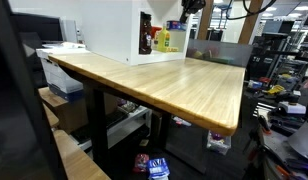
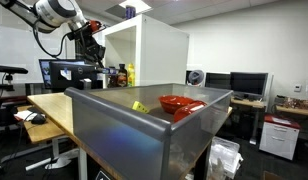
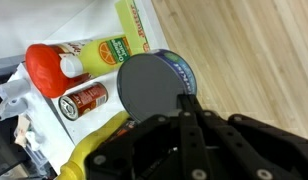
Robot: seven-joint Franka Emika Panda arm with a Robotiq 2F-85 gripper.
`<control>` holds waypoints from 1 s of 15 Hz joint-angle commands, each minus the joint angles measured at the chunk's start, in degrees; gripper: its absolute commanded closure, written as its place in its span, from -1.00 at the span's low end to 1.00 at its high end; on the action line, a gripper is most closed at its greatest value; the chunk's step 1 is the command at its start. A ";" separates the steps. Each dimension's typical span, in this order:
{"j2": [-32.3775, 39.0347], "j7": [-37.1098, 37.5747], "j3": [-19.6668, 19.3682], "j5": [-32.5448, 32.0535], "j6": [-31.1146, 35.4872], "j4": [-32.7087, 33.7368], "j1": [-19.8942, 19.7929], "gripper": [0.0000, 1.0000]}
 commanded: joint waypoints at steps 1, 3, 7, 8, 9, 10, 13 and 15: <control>-2.56 -0.63 -0.02 0.94 -4.74 0.82 0.67 0.99; -3.08 -0.55 -0.09 1.01 -5.87 1.27 1.00 0.99; -3.47 -0.03 0.05 1.13 -7.11 2.73 1.27 0.99; -3.65 0.02 0.08 1.27 -7.44 3.27 1.35 0.99; -4.03 -0.01 0.09 1.47 -7.99 3.91 1.43 0.99; -4.06 0.03 0.13 1.60 -8.29 4.53 1.52 0.99; -4.56 0.41 0.25 1.81 -9.14 6.18 1.80 0.99; -5.01 0.78 0.45 1.71 -9.93 7.33 1.81 0.99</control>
